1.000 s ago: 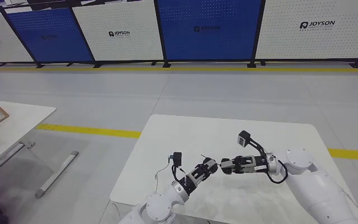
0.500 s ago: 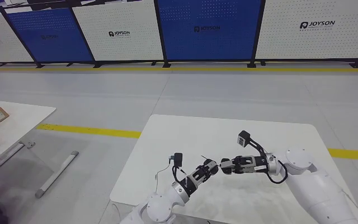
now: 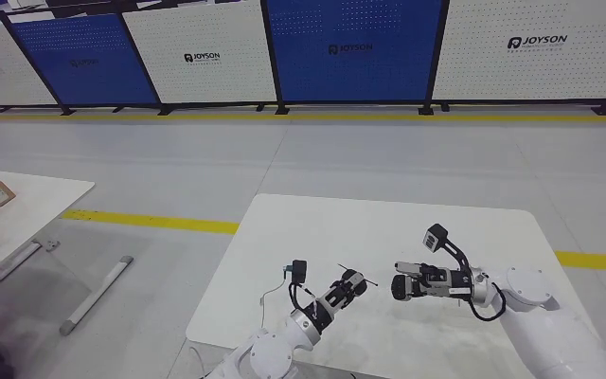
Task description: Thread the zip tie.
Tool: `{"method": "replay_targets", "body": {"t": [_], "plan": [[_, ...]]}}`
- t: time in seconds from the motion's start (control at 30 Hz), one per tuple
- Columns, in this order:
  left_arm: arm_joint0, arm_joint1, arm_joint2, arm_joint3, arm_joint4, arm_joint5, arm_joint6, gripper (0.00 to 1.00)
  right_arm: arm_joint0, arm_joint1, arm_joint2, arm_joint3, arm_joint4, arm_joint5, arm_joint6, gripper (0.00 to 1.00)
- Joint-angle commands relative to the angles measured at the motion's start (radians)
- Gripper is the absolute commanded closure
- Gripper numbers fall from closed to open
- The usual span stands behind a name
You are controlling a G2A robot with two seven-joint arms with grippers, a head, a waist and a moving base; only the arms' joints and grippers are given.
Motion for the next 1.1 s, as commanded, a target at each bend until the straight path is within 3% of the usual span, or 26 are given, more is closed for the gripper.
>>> {"method": "replay_targets", "body": {"t": [0.0, 0.07, 0.47, 0.6, 0.7, 1.07], "plan": [[-0.002, -0.002, -0.002, 0.001, -0.004, 0.011, 0.019, 1.0, -0.021, 0.008, 0.023, -0.018, 0.002, 0.0, -0.004, 0.0], [-0.004, -0.004, 0.0, 0.002, 0.007, 0.013, 0.049, 1.0, -0.033, 0.011, 0.036, -0.026, 0.009, -0.001, -0.018, 0.0], [-0.005, -0.005, 0.0, 0.002, 0.005, 0.015, 0.051, 1.0, -0.033, 0.011, 0.036, -0.026, 0.009, -0.001, -0.018, 0.0], [-0.005, -0.01, -0.018, -0.007, -0.088, 0.037, 0.076, 1.0, -0.033, 0.011, 0.036, -0.026, 0.009, -0.001, -0.018, 0.0], [-0.007, -0.014, -0.045, -0.02, -0.21, 0.064, 0.084, 1.0, -0.033, 0.011, 0.036, -0.026, 0.009, -0.001, -0.018, 0.0], [-0.007, -0.014, -0.046, -0.018, -0.211, 0.065, 0.085, 1.0, -0.033, 0.011, 0.036, -0.026, 0.009, -0.001, -0.018, 0.0]]}}
